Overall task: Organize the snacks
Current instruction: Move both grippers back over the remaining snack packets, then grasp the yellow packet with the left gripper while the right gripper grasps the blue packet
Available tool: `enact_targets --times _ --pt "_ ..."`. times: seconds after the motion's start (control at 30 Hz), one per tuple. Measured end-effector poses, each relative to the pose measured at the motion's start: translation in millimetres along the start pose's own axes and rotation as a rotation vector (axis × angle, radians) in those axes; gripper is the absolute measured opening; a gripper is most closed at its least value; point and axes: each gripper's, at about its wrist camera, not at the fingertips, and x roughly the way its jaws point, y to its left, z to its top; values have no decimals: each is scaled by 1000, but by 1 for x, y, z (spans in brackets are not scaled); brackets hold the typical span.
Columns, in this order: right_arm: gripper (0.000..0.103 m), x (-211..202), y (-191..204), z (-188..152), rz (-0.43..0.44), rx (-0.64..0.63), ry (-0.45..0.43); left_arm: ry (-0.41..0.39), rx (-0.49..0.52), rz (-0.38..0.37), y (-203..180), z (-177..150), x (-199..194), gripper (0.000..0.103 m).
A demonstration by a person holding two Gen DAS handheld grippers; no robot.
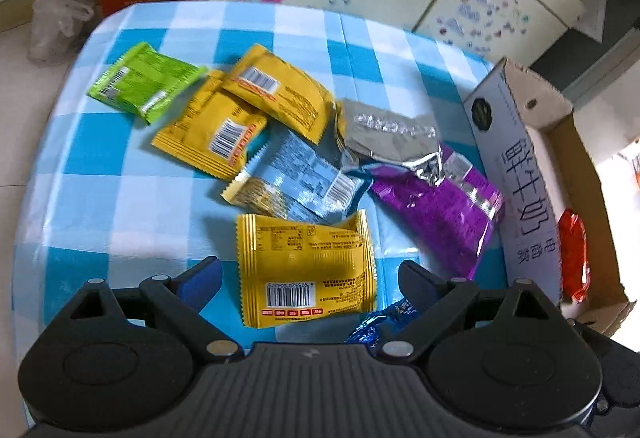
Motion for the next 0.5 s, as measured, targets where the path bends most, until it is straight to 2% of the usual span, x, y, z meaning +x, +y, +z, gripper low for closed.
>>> enact_targets --times 0.3,0.5 --pt "82 16 5 -4 -8 -42 29 32 10 13 0 1 23 98" --pt "85 24 9 -6 -10 -57 36 22 75 55 -9 0 28 101"
